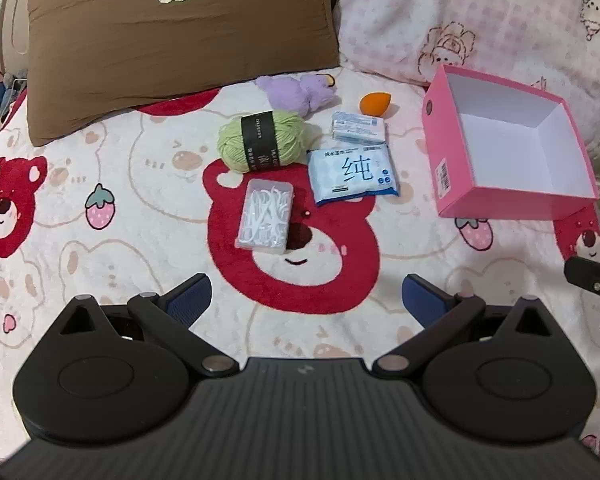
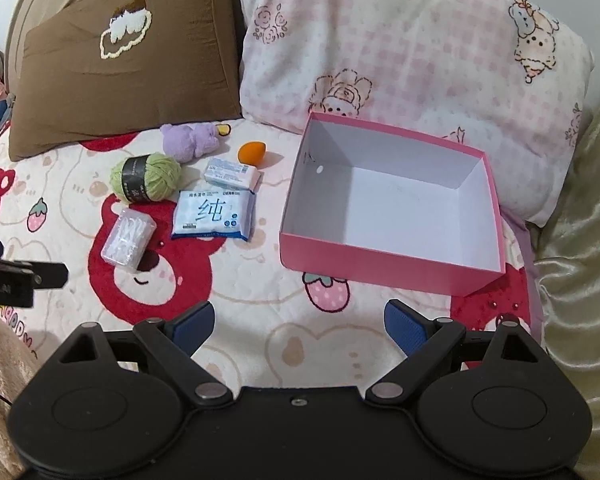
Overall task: Organize objects
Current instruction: 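Move the left tool toward the clear floss-pick box on the bed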
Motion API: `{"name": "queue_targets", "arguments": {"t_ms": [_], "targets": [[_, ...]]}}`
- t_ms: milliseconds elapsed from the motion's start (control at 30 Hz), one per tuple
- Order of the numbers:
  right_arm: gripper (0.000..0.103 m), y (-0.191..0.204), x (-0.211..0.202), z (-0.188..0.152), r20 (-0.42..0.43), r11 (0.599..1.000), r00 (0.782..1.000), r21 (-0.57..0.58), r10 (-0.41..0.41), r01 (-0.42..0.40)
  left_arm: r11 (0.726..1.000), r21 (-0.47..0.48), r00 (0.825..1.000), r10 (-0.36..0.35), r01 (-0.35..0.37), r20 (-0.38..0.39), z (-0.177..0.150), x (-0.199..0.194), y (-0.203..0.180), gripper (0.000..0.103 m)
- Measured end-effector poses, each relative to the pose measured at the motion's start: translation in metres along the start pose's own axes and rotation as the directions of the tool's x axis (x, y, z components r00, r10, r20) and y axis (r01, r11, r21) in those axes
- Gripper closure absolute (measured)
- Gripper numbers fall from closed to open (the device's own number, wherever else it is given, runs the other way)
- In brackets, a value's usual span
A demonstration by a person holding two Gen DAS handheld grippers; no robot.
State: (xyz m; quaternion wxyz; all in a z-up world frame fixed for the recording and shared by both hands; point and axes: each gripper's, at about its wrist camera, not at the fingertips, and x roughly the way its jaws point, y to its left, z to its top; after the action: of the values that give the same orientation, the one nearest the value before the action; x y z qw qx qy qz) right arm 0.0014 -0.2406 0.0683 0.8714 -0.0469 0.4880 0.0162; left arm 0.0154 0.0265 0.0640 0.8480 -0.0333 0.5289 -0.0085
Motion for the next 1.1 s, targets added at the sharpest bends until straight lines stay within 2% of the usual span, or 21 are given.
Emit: {"name": "queue_targets", "arguments": {"t_ms": [400,667,1100], "targets": [[0.009,0.0021,-0.0021,0.0026,0.006,1.0,1.0,0.012,0.011,-0.011,1.0,-0.012,1.0,0.004,-0.004,0.002,-0.001,-0.0017,-0.0003,0.0],[0.009,0.0051,0.0027,-0.0038,-0.001,0.999,0.999,0.035,0.036,-0.036,0.997,0.014,0.997,0.072,-0.073,0.015,-0.0065,0.0038,-0.0078,0.0],[0.009,0.0015,0.0063,-0.0061,-0.009,0.999,1.0,0.03,0.018,-0.018,0.999,-0.016,0.999,0.04,-0.04,0.014,-0.0067,0.0048,-0.0062,0.0]]}}
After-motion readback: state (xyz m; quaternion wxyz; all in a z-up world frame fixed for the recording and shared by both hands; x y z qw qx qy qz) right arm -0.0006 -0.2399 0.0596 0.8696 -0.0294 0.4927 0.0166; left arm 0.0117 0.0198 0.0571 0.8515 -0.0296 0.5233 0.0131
